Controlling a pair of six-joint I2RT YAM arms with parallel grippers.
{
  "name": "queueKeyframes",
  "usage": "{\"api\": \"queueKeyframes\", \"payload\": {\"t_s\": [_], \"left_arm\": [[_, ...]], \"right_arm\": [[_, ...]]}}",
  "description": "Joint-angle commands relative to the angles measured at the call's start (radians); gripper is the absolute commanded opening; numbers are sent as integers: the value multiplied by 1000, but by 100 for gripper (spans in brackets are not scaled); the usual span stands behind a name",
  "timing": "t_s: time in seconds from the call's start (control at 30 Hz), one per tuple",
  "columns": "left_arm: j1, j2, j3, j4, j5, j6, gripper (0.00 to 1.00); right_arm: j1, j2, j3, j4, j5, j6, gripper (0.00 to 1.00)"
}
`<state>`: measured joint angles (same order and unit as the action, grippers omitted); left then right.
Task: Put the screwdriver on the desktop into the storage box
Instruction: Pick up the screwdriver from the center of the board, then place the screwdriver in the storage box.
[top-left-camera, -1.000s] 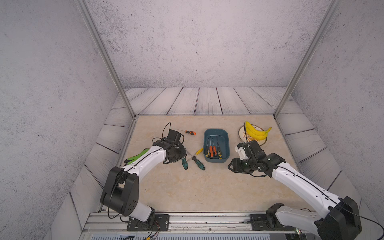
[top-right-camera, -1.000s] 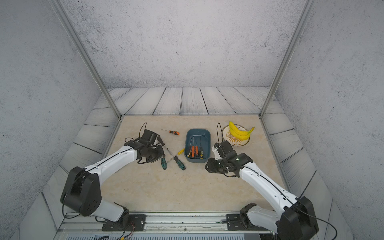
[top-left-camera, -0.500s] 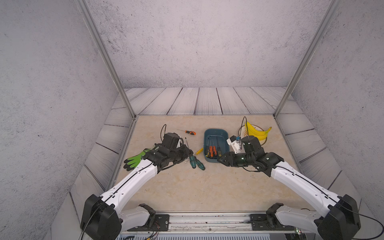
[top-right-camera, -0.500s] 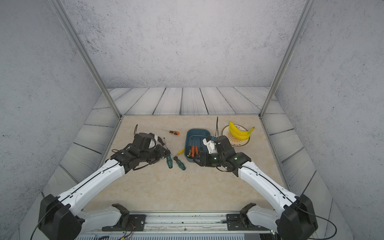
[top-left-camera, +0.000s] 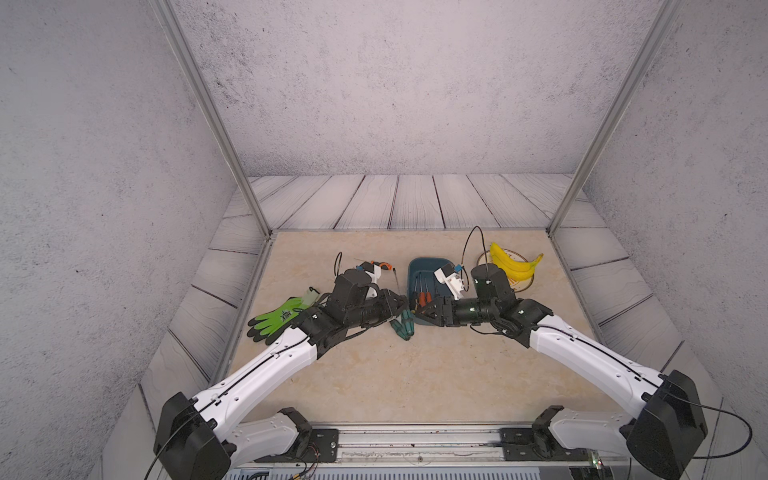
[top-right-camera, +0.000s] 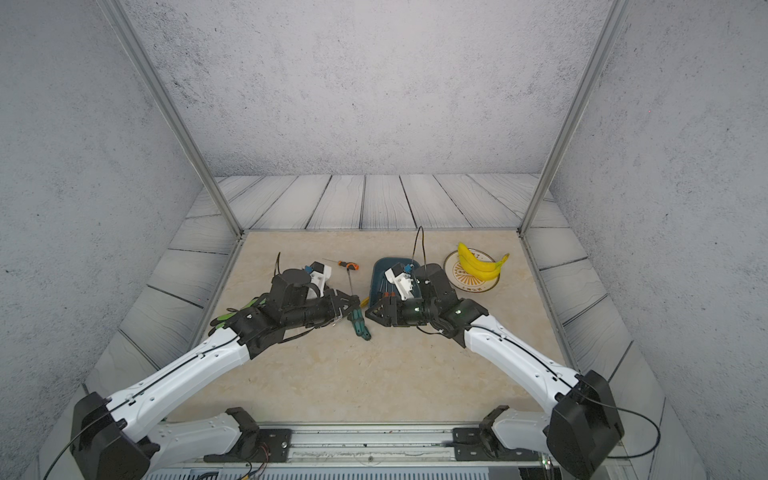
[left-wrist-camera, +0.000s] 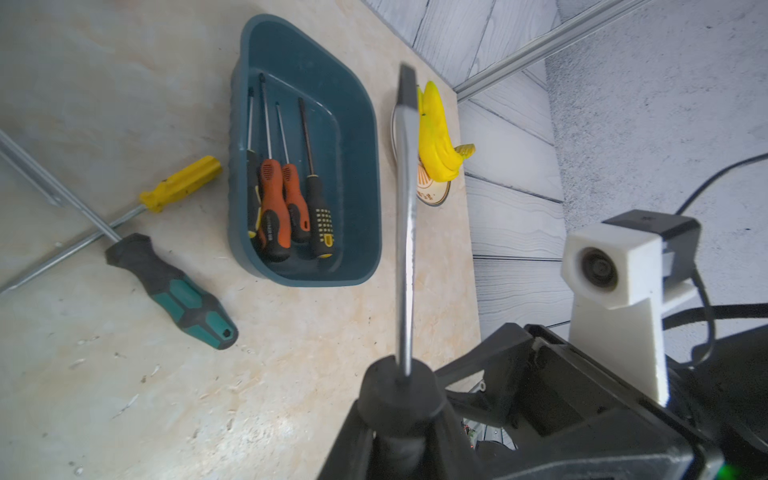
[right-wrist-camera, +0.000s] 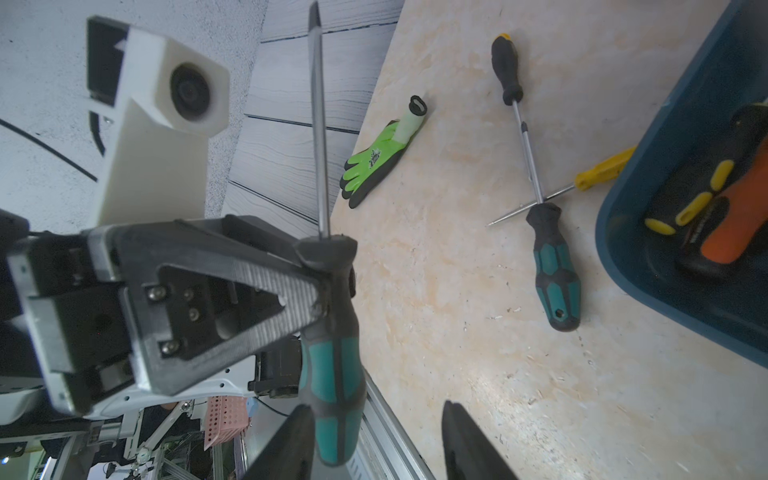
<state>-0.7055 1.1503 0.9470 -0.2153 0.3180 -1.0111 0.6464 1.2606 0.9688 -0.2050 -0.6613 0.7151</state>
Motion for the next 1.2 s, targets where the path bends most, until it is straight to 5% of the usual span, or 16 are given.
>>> {"api": "queueKeyframes", "payload": {"t_s": [0.0,0.33,0.6,0.67,0.97,1.17], "left_arm": [[-20,-21,-1,86,-11,-16,0],[-37,-17,-22,154,-10,-32,0],[-37,-27,-30,150,-12,-29,0],[-37,-33,-34,142,-20,-28,7],[-34,-101,-45,84,-120,8,70],[-26,-158,-18,-50,-180,72,76]], "right_arm": [[17,9,34,38,-32,9,54],[46,29,33,76,-48,34,50],[46,33,29,84,-38,33,16],[46,34,33,77,-38,25,13],[46,27,54,-38,26,-36,8],[42,38,98,-173,113,-87,8]]}}
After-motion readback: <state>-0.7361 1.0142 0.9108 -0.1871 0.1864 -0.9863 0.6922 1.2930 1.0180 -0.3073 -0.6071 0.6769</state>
